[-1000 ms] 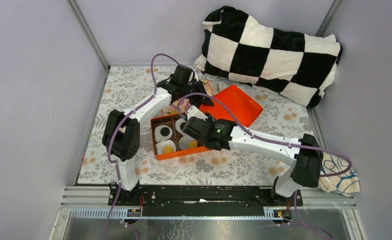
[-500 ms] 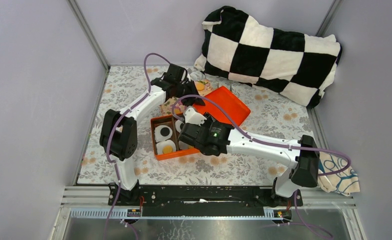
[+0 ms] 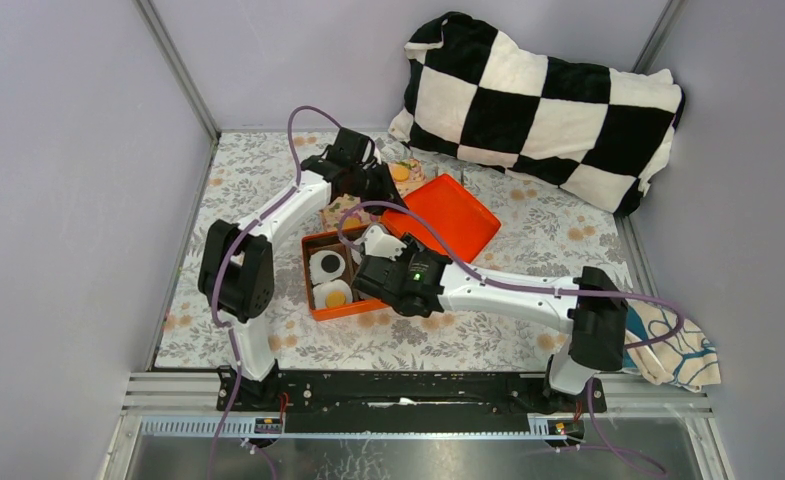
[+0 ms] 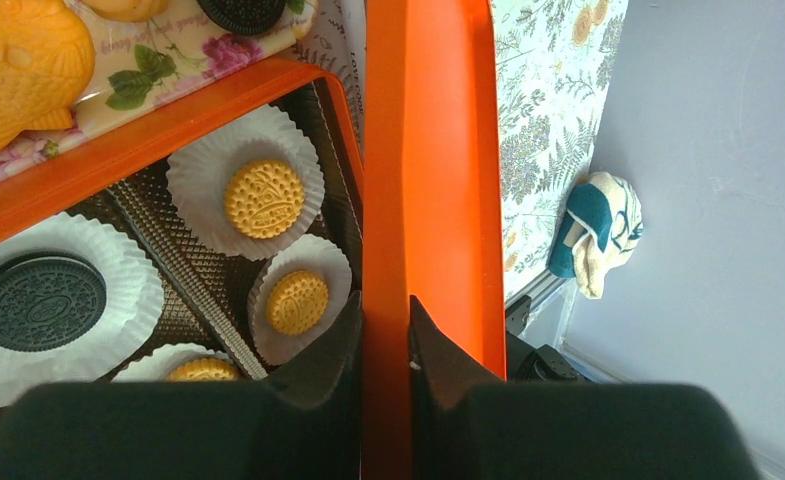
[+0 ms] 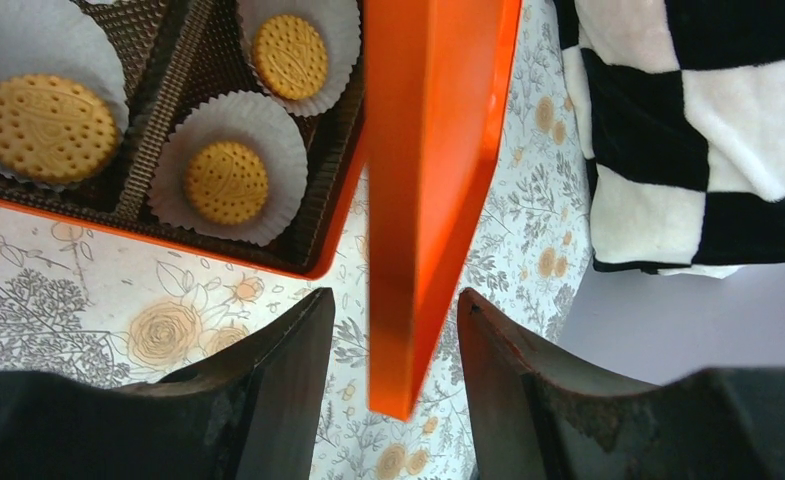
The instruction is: Pack the cookies
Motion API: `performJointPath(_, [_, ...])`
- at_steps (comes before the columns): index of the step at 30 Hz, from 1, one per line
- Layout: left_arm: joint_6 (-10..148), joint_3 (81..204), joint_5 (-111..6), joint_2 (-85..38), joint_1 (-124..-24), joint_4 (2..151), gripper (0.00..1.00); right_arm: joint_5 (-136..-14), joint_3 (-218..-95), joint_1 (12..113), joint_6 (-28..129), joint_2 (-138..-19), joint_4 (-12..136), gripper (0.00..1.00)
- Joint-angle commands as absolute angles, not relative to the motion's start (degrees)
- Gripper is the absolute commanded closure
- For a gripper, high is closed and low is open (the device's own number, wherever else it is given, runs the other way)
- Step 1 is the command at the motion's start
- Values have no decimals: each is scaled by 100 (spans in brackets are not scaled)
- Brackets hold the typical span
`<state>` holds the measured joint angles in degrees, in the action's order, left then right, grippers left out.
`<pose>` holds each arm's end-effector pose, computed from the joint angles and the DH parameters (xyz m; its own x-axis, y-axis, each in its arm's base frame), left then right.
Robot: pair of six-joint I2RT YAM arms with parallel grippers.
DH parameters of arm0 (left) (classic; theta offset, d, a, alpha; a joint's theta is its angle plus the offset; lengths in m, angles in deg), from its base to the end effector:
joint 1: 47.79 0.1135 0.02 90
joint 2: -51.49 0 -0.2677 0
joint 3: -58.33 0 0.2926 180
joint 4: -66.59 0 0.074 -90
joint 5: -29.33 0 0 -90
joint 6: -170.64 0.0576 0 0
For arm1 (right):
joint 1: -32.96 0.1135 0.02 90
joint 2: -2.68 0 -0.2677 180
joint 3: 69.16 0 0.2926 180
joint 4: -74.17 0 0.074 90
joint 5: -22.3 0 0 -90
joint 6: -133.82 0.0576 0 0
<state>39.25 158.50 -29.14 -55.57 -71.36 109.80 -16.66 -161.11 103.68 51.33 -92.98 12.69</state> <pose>0.4169 -0.2147 0.2399 -0.9562 -0.1977 -0.2160 0.0214 0.6883 -0.7251 0.1693 0.3483 0.2609 -0.3606 -0.7821 -0.5083 -0.4424 0.6232 -0.6449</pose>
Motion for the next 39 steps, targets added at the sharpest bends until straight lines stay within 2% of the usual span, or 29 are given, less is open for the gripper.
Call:
performJointPath(1, [3986, 16027, -2717, -5184, -7117, 11095, 100, -1648, -16198, 10344, 5050, -9482, 1644, 44])
performJointPath(6, [3977, 15966, -2709, -5058, -7117, 11096, 100, -1550, -16082, 10249, 5128, -9633, 1730, 47])
performJointPath(9, [3993, 15954, -2719, -5009, -7116, 11122, 100, -1358, -16096, 10224, 5227, -9547, 1761, 61])
performJointPath(12, [3995, 15939, -2676, -4992, -7117, 11135, 100, -1214, -16126, 10137, 5200, -9495, 1786, 69])
performJointPath(15, [3999, 15958, -2652, -4987, -7117, 11134, 100, -977, -16205, 10027, 5231, -9523, 1729, 83])
performJointPath(18, [4056, 16077, -2608, -4980, -7117, 11132, 100, -882, -16312, 9972, 5260, -9439, 1716, 91])
performJointPath(20, [4115, 16249, -2591, -4964, -7117, 11100, 92, -864, -16364, 9935, 5257, -9357, 1725, 92])
performJointPath(22, [4115, 16426, -2453, -4888, -7102, 10853, 78, -867, -16386, 9888, 5250, -9258, 1713, 93])
performJointPath(25, [3947, 16769, -2195, -4662, -7066, 10335, 64, -911, -16417, 9801, 5250, -9069, 1663, 94])
performJointPath(29, [3940, 17614, -2516, -4328, -6930, 10203, 37, -1041, -16497, 9740, 5180, -8748, 1655, 95])
performJointPath(31, [3950, 17921, -2601, -4201, -6801, 10244, 32, -1103, -16542, 9734, 5129, -8607, 1663, 95])
performJointPath(34, [3937, 18109, -2929, -3896, -6610, 10429, 34, -1377, -16783, 9717, 5103, -8399, 1592, 95])
performJointPath(36, [4037, 17881, -3432, -3525, -6589, 10464, 40, -1901, -17101, 9696, 5067, -8208, 1624, 95])
performJointPath(37, [4098, 17668, -3706, -3311, -6590, 10443, 50, -2257, -17255, 9662, 5029, -8088, 1758, 95])
performJointPath(39, [4201, 17174, -4492, -2850, -6588, 10413, 76, -3140, -17514, 9554, 5018, -7793, 2066, 95])
